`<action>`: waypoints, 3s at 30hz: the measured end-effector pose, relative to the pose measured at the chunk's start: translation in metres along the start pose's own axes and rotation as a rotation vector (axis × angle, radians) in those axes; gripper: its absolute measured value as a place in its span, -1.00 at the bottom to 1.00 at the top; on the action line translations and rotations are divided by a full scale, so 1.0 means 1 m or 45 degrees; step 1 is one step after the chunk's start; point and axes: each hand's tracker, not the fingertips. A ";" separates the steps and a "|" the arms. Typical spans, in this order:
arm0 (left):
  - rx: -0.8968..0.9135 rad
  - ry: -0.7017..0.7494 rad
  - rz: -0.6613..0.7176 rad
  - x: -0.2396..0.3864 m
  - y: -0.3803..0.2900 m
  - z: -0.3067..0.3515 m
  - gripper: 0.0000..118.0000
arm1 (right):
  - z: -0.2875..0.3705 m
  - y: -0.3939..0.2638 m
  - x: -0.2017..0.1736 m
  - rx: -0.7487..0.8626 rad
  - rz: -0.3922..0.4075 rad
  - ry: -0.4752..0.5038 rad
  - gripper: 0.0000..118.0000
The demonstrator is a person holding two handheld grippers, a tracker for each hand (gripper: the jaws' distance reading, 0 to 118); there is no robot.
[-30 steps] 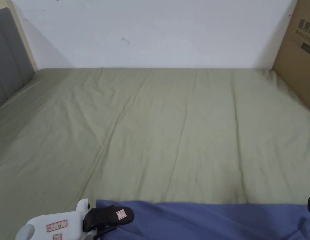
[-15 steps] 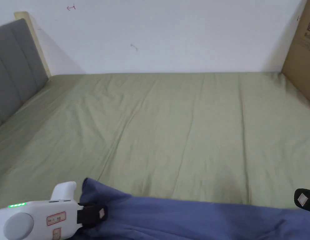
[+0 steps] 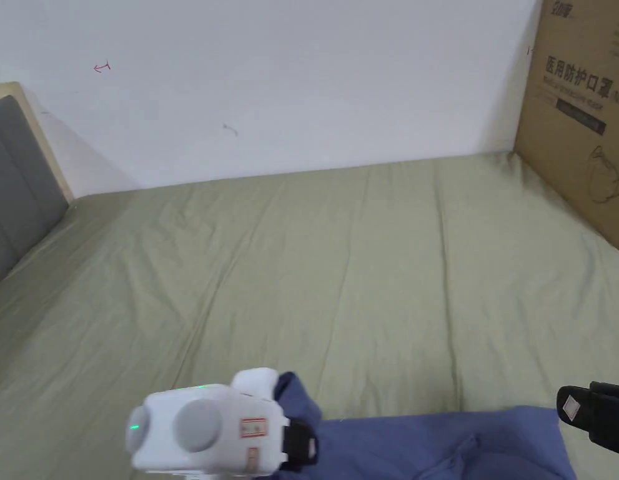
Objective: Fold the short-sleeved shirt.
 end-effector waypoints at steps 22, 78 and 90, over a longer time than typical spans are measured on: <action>-0.085 -0.071 -0.081 0.008 -0.010 -0.012 -0.99 | 0.004 -0.004 0.018 0.018 -0.039 0.002 -1.00; 0.138 -0.377 0.430 -0.134 -0.051 -0.009 -0.86 | -0.031 0.004 -0.012 -0.163 0.046 -0.017 -1.00; 0.236 0.384 0.227 -0.060 -0.020 0.097 -0.86 | 0.000 0.002 0.004 -0.089 -0.016 0.000 -1.00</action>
